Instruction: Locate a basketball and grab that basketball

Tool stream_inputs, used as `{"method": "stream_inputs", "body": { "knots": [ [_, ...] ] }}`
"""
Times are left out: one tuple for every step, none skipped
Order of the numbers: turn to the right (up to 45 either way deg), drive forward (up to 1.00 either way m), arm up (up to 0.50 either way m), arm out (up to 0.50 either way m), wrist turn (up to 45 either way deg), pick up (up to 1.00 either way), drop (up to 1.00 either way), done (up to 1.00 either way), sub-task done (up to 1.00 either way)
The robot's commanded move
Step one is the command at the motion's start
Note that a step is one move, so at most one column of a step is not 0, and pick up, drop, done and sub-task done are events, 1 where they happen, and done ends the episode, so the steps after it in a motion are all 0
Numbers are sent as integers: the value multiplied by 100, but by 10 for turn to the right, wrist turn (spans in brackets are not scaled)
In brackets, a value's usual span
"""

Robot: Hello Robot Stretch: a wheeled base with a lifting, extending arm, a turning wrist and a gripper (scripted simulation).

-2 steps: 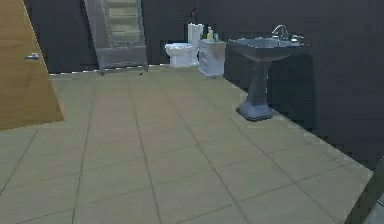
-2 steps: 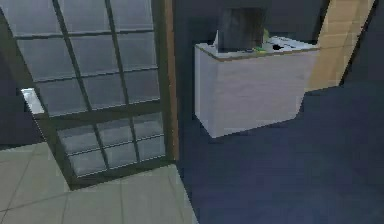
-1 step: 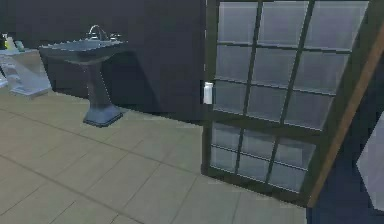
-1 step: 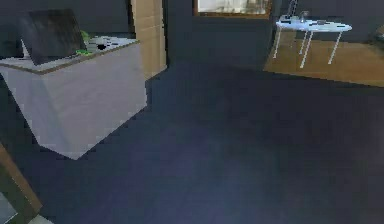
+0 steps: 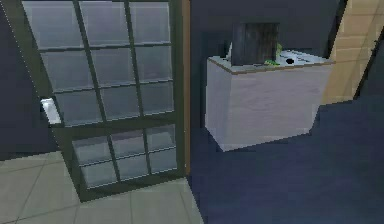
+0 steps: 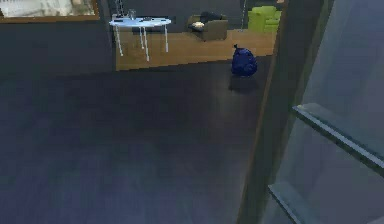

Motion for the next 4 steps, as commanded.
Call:
{"method": "stream_inputs", "body": {
  "knots": [
    [0,20,0,0,0,0,0,0,0],
    [-450,0,0,0,0,0,0,0,0],
    [-420,0,0,0,0,0,0,0,0],
    [0,30,0,0,0,0,0,0,0]
  ]
}}
